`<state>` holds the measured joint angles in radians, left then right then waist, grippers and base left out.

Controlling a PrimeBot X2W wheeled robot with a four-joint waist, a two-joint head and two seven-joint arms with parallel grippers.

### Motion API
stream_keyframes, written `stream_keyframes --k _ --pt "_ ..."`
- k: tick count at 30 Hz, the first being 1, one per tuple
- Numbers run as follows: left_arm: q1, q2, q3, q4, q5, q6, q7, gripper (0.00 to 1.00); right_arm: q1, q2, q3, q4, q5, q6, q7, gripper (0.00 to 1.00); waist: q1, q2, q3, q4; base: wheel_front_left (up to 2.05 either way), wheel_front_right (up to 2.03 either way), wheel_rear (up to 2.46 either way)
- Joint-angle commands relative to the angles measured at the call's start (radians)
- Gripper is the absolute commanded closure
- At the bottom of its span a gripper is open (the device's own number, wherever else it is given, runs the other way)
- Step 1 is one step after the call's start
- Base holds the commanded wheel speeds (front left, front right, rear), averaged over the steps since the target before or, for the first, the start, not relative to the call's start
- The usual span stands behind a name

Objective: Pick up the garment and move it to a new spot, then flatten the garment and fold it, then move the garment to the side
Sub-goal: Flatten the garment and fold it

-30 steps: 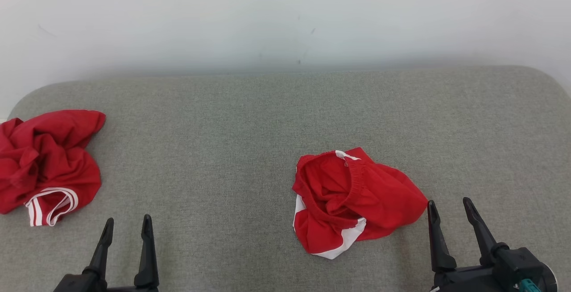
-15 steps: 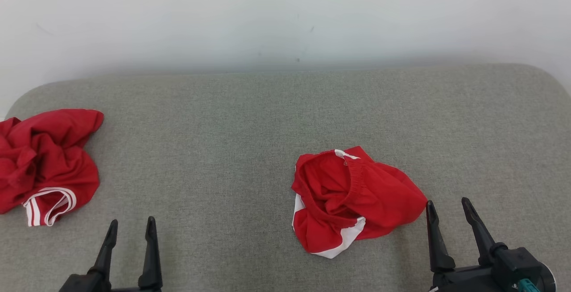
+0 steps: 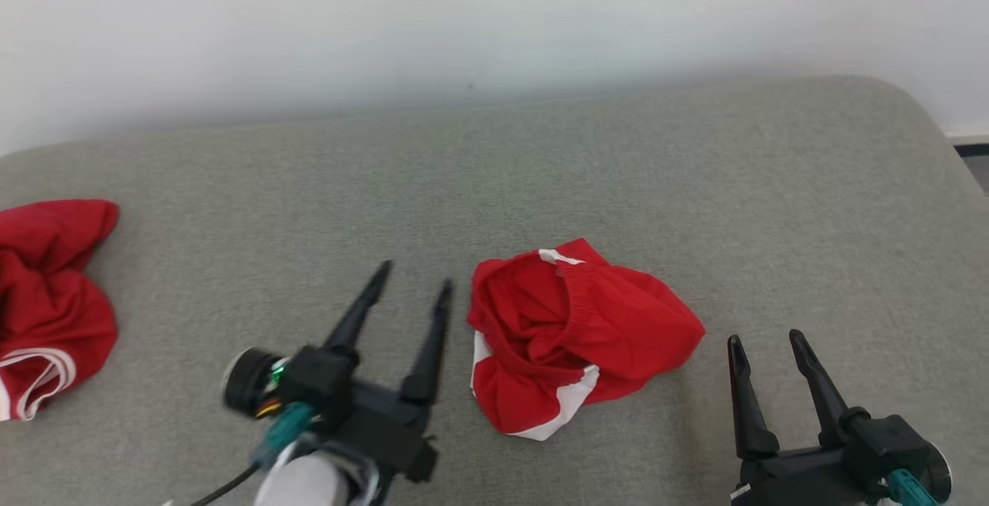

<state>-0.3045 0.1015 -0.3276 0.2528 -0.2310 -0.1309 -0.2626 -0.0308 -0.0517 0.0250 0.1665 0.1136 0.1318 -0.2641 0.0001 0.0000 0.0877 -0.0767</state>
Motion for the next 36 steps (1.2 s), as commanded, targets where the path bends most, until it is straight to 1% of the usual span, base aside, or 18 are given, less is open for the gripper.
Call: stream_keyframes --k 1,5,10,12,16,20,21,22,23,25,30,32,36 --pt "-0.047 0.005 -0.052 0.025 -0.019 0.002 -0.003 0.0 -0.012 0.001 0.004 -0.001 0.005 -0.002 0.0 0.0 -0.0001 0.0 0.024 -0.036 0.0 0.0 0.0" --pt "-0.122 0.012 -0.164 0.102 -0.061 0.002 0.012 0.0 -0.027 0.001 0.006 0.0 0.012 -0.002 0.0 0.0 -0.0001 0.0 0.047 -0.072 0.0 0.0 0.0" --pt "-0.181 0.029 -0.264 0.193 -0.107 0.002 0.021 0.0 -0.039 0.001 0.007 -0.001 0.026 -0.002 0.0 0.0 -0.0001 0.0 0.083 -0.121 0.0 0.0 0.0" --pt "-0.192 0.032 -0.28 0.208 -0.112 0.002 0.02 0.0 -0.044 0.002 0.008 -0.004 0.03 -0.002 0.0 0.0 -0.0001 0.0 0.09 -0.13 0.0 0.0 0.0" --pt "-0.213 0.043 -0.349 0.253 -0.141 0.001 0.016 0.0 -0.05 0.002 0.006 -0.006 0.045 -0.002 0.0 0.0 -0.0001 0.0 0.113 -0.157 0.0 0.0 0.0" --pt "-0.237 0.045 -0.394 0.282 -0.175 0.001 0.009 0.0 -0.051 0.002 0.009 -0.005 0.054 -0.002 0.0 0.0 -0.0001 0.0 0.121 -0.174 0.0 0.0 0.0" --pt "-0.244 0.048 -0.397 0.289 -0.178 0.002 0.008 0.27 -0.053 0.002 0.01 -0.006 0.054 -0.002 0.0 0.0 -0.0001 0.0 0.122 -0.177 0.0 0.0 0.0" --pt "-0.252 0.049 -0.401 0.297 -0.184 0.002 0.007 0.78 -0.054 0.002 0.011 -0.006 0.057 -0.002 0.0 0.0 -0.0001 0.0 0.123 -0.179 0.0 0.0 0.0" --pt "-0.259 0.05 -0.407 0.305 -0.19 0.001 0.005 1.0 -0.056 0.002 0.012 -0.006 0.059 -0.002 0.0 0.0 -0.0001 0.0 0.124 -0.181 0.0 0.0 0.0" --pt "-0.282 0.051 -0.411 0.306 -0.2 0.002 0.003 1.0 -0.058 0.002 0.011 -0.008 0.061 -0.002 0.0 0.0 -0.0001 0.0 0.125 -0.183 0.0 0.0 0.0" --pt "-0.357 0.077 -0.352 0.294 -0.211 0.003 -0.003 1.0 -0.051 0.002 0.004 -0.007 0.067 -0.002 0.0 0.0 -0.0001 0.0 0.118 -0.168 0.0 0.0 0.0" --pt "-0.403 0.101 -0.327 0.287 -0.202 0.003 -0.004 1.0 -0.05 0.002 0.004 -0.003 0.072 -0.002 0.0 0.0 -0.0001 0.0 0.112 -0.16 0.0 0.0 0.0" --pt "-0.517 0.17 -0.279 0.269 -0.183 0.003 -0.003 1.0 -0.049 0.002 0.01 0.005 0.079 -0.002 0.0 0.0 -0.0001 0.0 0.094 -0.146 0.0 0.0 0.0"
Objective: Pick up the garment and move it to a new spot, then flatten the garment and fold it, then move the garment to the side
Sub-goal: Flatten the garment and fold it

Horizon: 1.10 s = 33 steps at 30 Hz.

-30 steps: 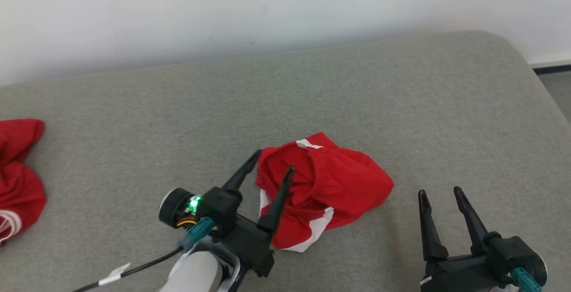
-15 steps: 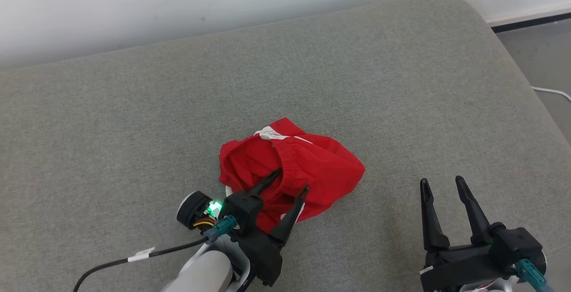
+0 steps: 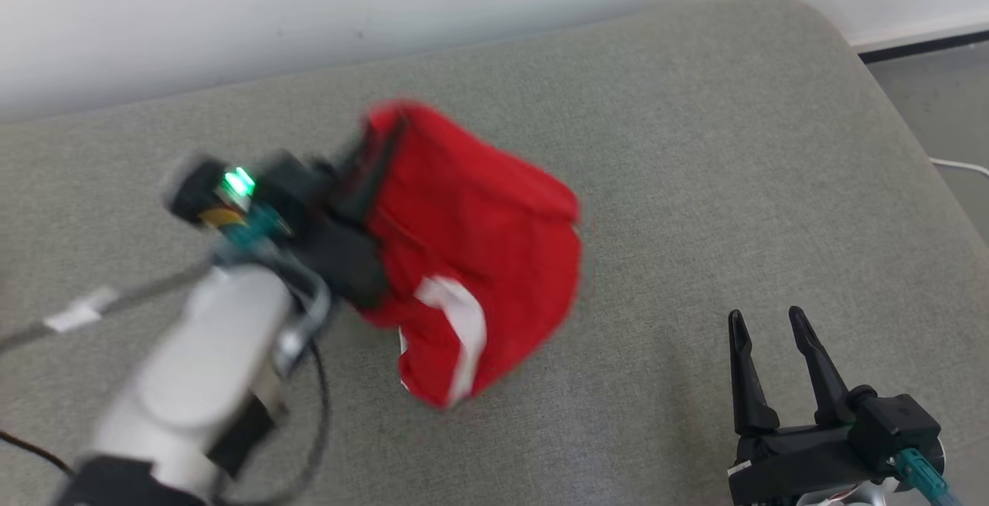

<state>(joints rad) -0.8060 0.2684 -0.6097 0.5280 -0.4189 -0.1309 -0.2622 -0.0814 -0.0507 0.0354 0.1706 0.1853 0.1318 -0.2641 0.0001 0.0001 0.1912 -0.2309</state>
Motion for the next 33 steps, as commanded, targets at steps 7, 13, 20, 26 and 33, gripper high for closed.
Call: stream_keyframes --k 7,13,20,26,33 --pt "-0.221 0.089 0.048 -0.048 -0.003 0.002 0.031 1.0 0.012 0.001 0.0 0.014 0.015 -0.002 0.0 0.0 -0.0001 -0.0001 -0.046 0.021 0.0 0.0 0.0" --pt "-0.339 0.105 0.034 -0.082 -0.016 0.002 0.063 1.0 0.019 0.001 -0.001 0.02 0.026 -0.002 0.0 0.0 -0.0001 -0.0001 -0.064 0.024 0.0 0.0 0.0" --pt "-0.325 0.097 0.005 -0.08 -0.039 0.002 0.072 1.0 0.016 0.001 0.005 0.018 0.038 -0.002 0.0 0.0 -0.0001 -0.0001 -0.059 0.027 0.0 0.0 0.0" --pt "-0.171 0.043 -0.037 -0.098 -0.066 0.02 0.043 1.0 0.015 0.001 -0.004 0.015 0.034 -0.002 0.0 0.0 -0.0001 -0.0001 -0.038 0.039 0.0 0.0 0.0" --pt "0.057 -0.048 -0.066 -0.092 -0.113 0.052 0.007 1.0 0.003 0.001 -0.019 0.009 0.016 -0.002 0.0 0.0 -0.0001 -0.0001 -0.011 0.073 0.0 0.0 0.0"
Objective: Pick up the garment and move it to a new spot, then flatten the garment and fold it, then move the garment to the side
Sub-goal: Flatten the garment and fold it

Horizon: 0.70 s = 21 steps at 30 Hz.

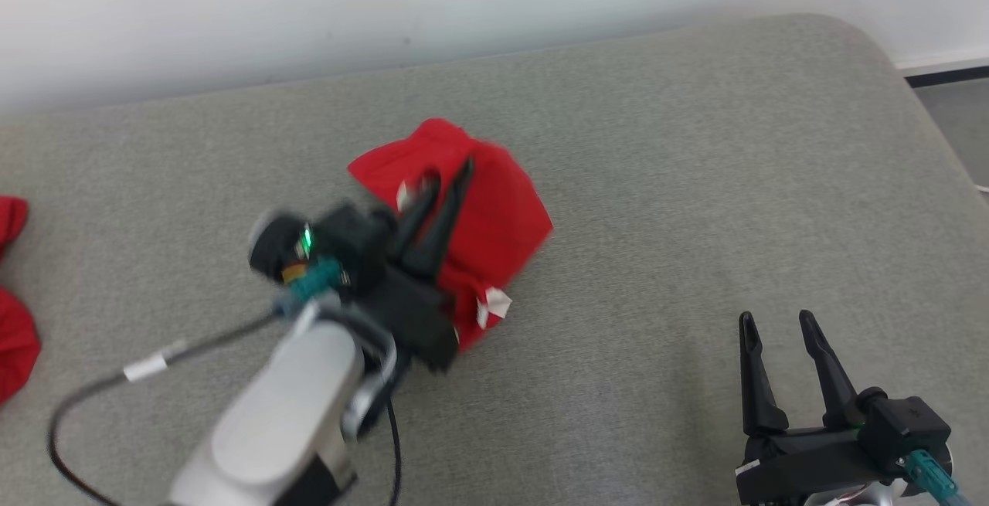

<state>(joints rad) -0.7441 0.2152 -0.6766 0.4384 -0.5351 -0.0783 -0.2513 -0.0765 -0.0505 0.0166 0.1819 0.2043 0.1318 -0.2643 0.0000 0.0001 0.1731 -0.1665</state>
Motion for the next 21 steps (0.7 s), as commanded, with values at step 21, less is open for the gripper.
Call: stream_keyframes --k 21 --pt "0.257 0.087 0.349 0.008 0.064 0.034 -0.014 1.0 -0.017 0.0 0.009 0.015 -0.028 -0.002 0.0 0.0 0.0 -0.0001 0.007 0.054 0.0 0.0 0.0"
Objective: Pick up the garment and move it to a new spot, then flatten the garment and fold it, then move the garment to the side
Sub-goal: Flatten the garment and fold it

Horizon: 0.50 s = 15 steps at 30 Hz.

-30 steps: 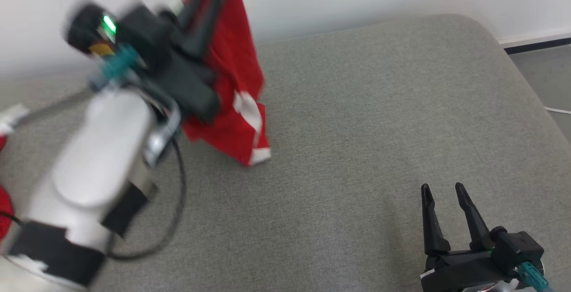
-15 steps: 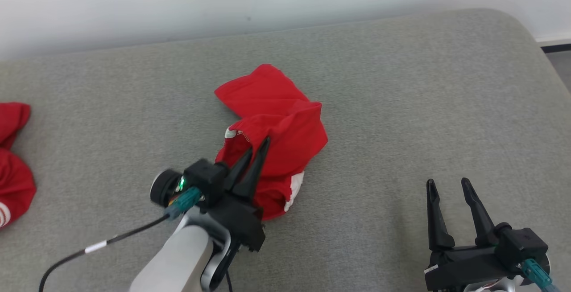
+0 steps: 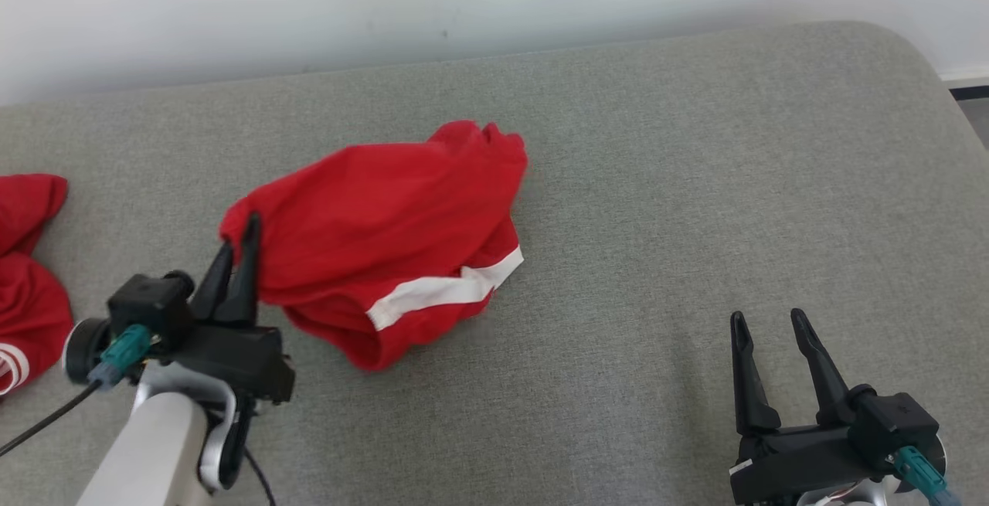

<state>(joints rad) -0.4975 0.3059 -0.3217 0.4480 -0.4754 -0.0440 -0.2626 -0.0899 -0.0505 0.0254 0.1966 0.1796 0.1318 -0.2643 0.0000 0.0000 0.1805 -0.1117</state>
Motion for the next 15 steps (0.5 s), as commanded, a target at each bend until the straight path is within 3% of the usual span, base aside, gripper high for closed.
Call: stream_keyframes --k 1,2,3,15 --pt "0.022 0.002 0.025 0.018 0.017 -0.007 -0.003 1.0 0.0 0.0 0.001 0.003 -0.004 -0.002 0.0 0.0 0.0 0.0 -0.002 -0.005 0.0 0.0 0.0" --pt "0.028 0.001 0.037 0.024 0.025 -0.007 -0.003 0.55 0.0 0.001 0.001 0.003 -0.005 -0.002 0.0 0.0 0.0 0.0 -0.003 -0.006 0.0 0.0 0.0" --pt "0.035 0.0 0.048 0.034 0.031 -0.011 -0.003 0.0 0.001 0.001 0.001 0.005 -0.005 -0.002 0.0 0.0 0.0 0.0 -0.005 -0.006 0.0 0.0 0.0" --pt "0.168 -0.071 0.172 -0.05 0.106 -0.017 -0.003 0.0 0.036 0.0 -0.008 0.016 -0.009 -0.002 0.0 0.0 0.0 0.0 -0.071 0.034 0.0 0.0 0.0"
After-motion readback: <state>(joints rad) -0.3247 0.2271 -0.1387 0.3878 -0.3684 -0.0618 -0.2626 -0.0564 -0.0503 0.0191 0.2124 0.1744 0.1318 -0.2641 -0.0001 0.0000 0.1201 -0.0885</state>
